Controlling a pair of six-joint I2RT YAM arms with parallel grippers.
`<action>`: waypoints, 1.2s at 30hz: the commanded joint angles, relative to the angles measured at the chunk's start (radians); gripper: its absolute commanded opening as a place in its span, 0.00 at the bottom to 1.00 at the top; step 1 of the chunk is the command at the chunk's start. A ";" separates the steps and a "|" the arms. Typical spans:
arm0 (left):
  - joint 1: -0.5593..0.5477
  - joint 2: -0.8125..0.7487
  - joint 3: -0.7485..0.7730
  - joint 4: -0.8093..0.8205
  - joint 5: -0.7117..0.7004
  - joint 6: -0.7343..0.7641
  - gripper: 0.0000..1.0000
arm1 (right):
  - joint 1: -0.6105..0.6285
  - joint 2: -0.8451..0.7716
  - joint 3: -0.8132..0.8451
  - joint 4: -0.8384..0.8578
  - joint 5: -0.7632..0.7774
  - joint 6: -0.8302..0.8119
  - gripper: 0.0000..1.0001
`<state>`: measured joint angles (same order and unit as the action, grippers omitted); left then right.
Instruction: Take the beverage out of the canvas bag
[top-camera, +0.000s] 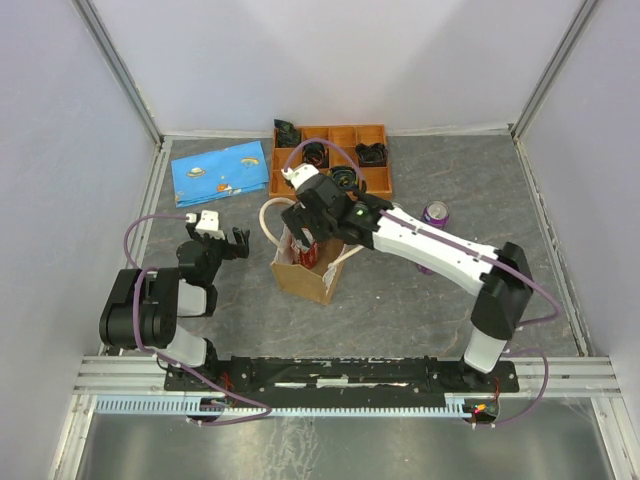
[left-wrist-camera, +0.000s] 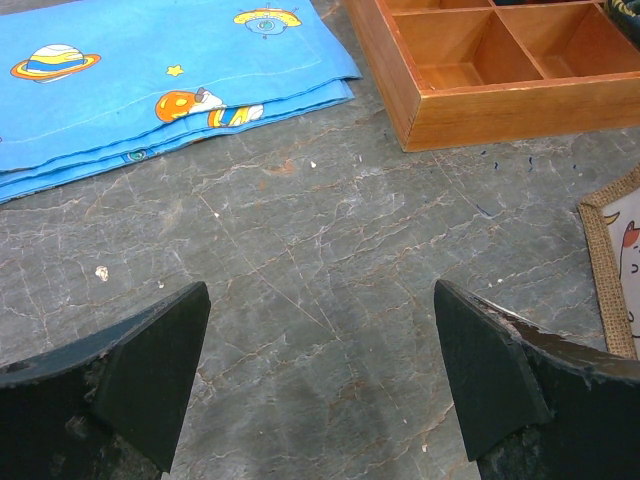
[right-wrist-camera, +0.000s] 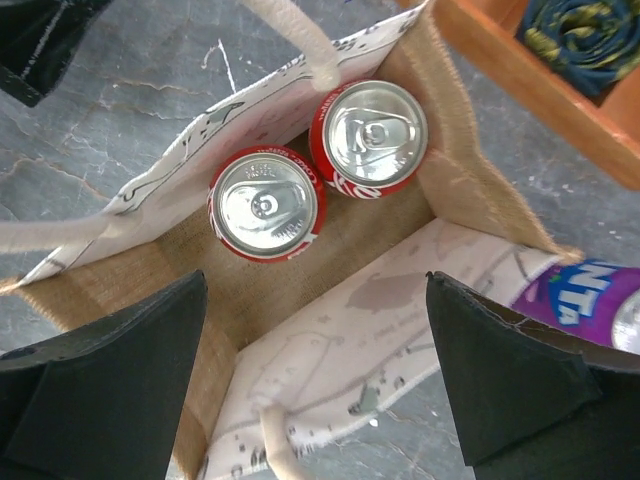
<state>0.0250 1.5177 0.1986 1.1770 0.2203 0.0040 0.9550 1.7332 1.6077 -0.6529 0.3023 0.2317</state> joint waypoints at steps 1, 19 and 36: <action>0.004 -0.007 0.002 0.051 0.014 0.048 0.99 | -0.002 0.052 0.034 0.063 -0.047 0.073 0.99; 0.004 -0.008 0.002 0.052 0.014 0.048 0.99 | -0.001 0.171 -0.002 0.150 -0.077 0.213 0.98; 0.004 -0.007 0.002 0.051 0.014 0.048 0.99 | -0.002 0.267 0.002 0.162 -0.036 0.238 0.87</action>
<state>0.0250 1.5177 0.1986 1.1770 0.2203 0.0040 0.9535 1.9877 1.5959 -0.5198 0.2409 0.4507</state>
